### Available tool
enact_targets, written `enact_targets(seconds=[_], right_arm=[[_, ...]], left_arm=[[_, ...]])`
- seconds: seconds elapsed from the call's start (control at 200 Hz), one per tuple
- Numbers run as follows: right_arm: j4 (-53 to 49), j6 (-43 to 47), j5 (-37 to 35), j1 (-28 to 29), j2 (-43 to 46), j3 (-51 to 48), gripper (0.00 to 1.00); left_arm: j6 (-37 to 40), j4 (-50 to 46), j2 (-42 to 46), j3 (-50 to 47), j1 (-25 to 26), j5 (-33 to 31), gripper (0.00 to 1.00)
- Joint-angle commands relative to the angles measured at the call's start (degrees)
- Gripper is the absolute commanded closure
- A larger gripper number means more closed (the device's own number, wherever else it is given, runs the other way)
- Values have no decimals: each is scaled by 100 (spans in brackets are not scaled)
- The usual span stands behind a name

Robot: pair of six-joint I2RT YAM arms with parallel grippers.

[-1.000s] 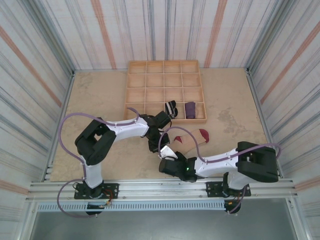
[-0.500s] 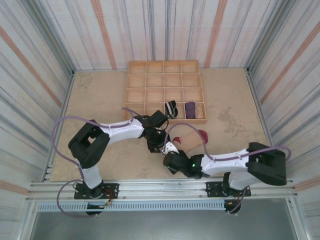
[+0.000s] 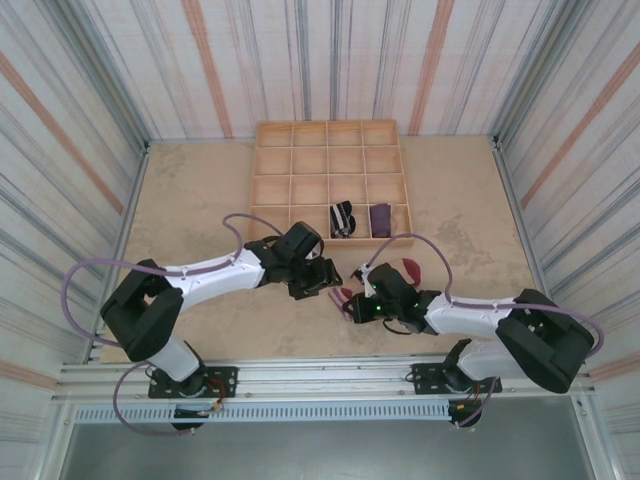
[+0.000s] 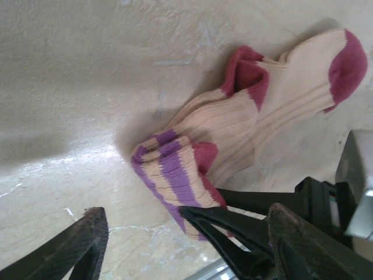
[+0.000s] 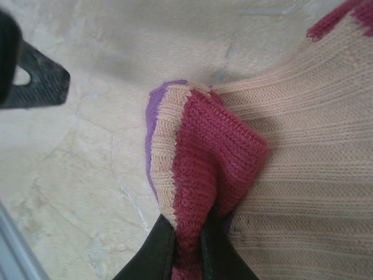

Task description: Roll the socks

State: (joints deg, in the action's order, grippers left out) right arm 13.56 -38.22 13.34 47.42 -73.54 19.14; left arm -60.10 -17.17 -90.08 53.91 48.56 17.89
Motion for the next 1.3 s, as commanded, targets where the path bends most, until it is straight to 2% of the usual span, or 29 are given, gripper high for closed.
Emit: enact_targets(seconds=[0.0,0.2,0.496,0.651,0.741,0.842,0.882,0.957,1.067,1.177,1.292], right_arm=[[260,-621,833,-330,-155,-258,100],[298,-989,1876,-1057,-557,-134,100],[929,-1326,2347,-1538,-971,-340,100],[1052,-1382,2348,-1569,-1001,-366,100],[1060,-1376,2284,-1590,-956,-388,100],[714,-1208,2181,-1598,-775,-347,81],[354,-1057,2070,-1583,-598,-270,68],[-547,-729,1638,-1507,-71,-38,48],[-2002,-196,586,-1149,819,426,29],[-2912,257,-516,-637,1375,819,20],[-3405,516,-1521,-45,1492,1162,12]], left_arm=[[154,129,13,-174,113,-314,30],[169,562,-170,-387,199,-400,37],[-245,1319,-908,-258,389,-515,41],[-408,1296,-1376,15,564,-510,52],[-581,1008,-1511,149,624,-639,68],[-678,490,-1481,283,631,-822,92],[-663,142,-1456,391,621,-912,100],[-599,-572,-1392,636,587,-998,100],[-552,-1317,-1259,897,518,-996,100],[-525,-1715,-1199,1095,417,-794,100],[-461,-1956,-1189,1274,344,-659,100]])
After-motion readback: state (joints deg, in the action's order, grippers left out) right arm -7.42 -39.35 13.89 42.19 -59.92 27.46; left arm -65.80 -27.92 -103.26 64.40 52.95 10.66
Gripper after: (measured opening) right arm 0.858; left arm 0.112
